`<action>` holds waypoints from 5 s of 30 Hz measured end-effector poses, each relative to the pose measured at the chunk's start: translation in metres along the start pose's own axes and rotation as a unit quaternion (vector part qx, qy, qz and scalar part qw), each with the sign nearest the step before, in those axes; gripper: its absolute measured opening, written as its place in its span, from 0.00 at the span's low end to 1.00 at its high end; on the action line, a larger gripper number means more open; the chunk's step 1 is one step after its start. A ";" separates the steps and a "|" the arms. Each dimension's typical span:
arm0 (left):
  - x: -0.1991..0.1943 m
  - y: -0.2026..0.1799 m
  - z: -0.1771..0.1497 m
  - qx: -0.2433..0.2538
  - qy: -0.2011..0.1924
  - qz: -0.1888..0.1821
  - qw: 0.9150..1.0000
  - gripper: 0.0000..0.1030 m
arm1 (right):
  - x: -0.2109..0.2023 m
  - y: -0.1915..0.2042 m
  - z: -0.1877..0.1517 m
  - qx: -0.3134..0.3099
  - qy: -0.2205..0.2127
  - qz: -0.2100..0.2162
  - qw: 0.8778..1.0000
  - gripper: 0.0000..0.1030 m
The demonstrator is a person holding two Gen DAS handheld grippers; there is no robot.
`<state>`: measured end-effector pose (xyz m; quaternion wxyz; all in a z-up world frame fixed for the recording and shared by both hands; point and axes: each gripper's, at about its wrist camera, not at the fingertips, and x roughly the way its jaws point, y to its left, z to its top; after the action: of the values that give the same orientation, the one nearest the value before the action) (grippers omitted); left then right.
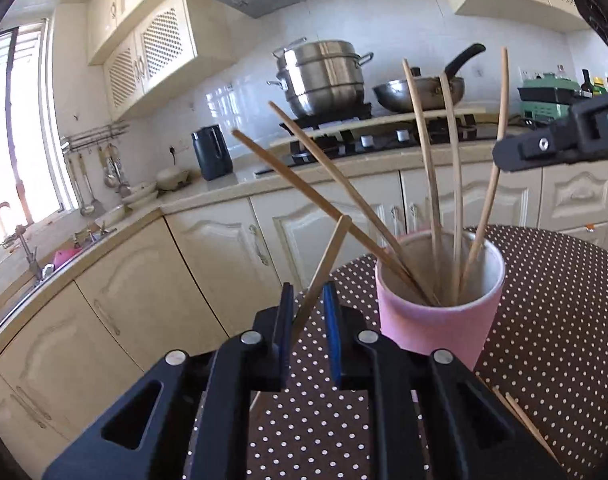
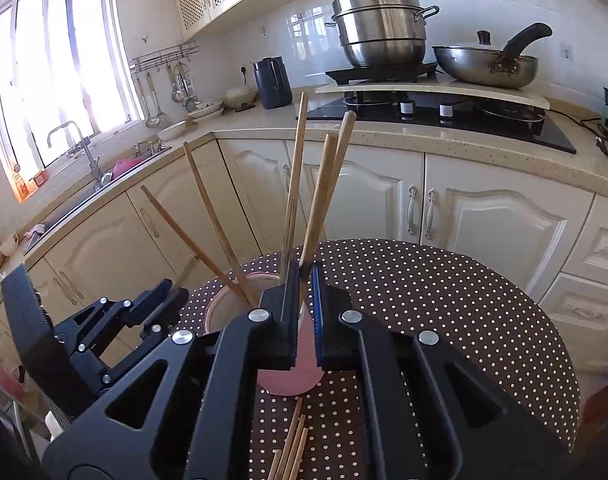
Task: Organize utensils
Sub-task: 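Lower both held chopsticks into the pink cup, then open both tools to release the chopsticks into the pink cup, then withdraw both tools from the cup back over the chopstick bundle, then close the right tool on a chopstick while the left tool grasps another chopstick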
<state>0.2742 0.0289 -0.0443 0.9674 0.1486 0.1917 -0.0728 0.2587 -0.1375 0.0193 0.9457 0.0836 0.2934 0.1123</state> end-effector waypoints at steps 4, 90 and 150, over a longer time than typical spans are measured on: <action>-0.017 0.006 0.012 -0.033 -0.022 -0.008 0.999 0.10 | 0.000 0.002 0.001 -0.003 -0.001 0.004 1.000 0.06; -0.094 -0.029 -0.066 -0.185 0.072 -0.020 0.980 0.57 | -0.026 -0.029 -0.146 0.016 0.138 -0.029 0.990 0.74; -0.072 -0.068 -0.091 -0.191 0.241 -0.134 0.942 0.57 | -0.022 0.002 -0.186 -0.060 0.152 -0.041 0.986 0.06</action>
<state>0.1627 -0.0003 -0.1140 0.8835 -0.0532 0.4479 -0.1261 0.1339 -0.1241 -0.1195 0.8973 -0.0035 0.4294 0.1026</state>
